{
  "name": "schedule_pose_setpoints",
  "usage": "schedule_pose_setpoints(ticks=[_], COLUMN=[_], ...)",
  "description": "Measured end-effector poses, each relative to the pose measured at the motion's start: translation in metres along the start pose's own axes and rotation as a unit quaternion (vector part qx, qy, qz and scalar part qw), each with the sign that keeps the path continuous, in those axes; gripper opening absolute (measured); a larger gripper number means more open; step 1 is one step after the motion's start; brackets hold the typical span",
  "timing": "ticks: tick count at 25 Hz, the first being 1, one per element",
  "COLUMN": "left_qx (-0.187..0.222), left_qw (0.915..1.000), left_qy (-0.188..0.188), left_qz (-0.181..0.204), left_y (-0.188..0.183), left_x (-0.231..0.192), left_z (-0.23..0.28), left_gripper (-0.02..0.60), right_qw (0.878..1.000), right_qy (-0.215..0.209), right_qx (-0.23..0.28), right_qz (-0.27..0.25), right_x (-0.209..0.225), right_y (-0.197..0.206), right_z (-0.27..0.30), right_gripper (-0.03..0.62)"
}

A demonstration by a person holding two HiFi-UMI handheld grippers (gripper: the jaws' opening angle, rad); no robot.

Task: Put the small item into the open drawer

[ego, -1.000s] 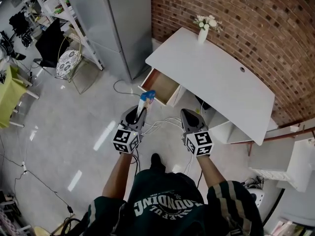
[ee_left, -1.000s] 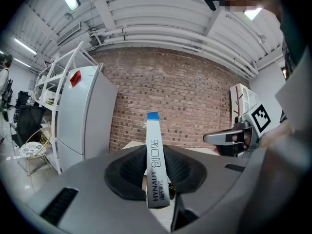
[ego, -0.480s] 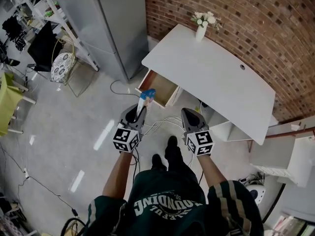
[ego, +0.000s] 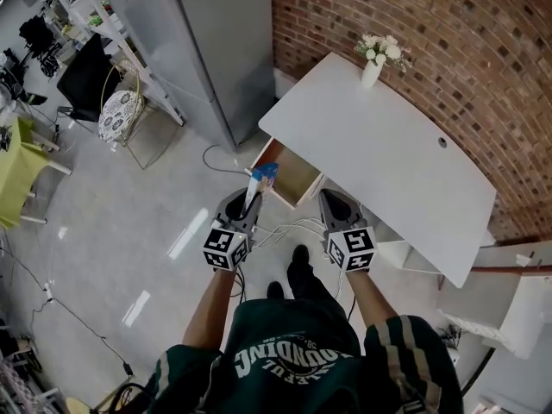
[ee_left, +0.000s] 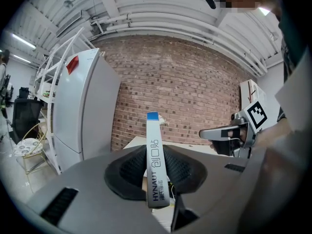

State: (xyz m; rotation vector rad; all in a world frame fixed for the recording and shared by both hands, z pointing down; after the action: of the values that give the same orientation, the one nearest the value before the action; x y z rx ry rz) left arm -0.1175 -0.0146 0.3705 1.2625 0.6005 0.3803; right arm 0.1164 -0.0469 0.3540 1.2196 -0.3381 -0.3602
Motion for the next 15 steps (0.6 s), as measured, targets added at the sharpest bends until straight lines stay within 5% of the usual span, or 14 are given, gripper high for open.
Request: schedule_pose_setpoints(ticks=[15], left_qx=[-0.053], left_qw=[0.9960], left_qy=[-0.065], left_qz=[-0.028], left_y=[0.015], left_x=[-0.033], left_z=[0.067], left_gripper=[0.100], right_qw=[0.996], right_qy=[-0.077], right_qx=[-0.043], right_qz=[-0.001], right_x=[0.044], right_y=[-0.001], right_z=[0.082], right_gripper=[0.023])
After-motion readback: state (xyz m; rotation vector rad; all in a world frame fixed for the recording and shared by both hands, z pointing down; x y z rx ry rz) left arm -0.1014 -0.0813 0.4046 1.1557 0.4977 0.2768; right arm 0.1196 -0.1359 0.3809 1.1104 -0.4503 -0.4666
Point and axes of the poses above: the fingertips, and each gripper's own axes: z forward along the fingers, x to its right, y out of its underside, the point moved 7 cm from there along -z, backward along the fingers, and after that the axes turned 12 degrees about y, right-handed, at the moved point
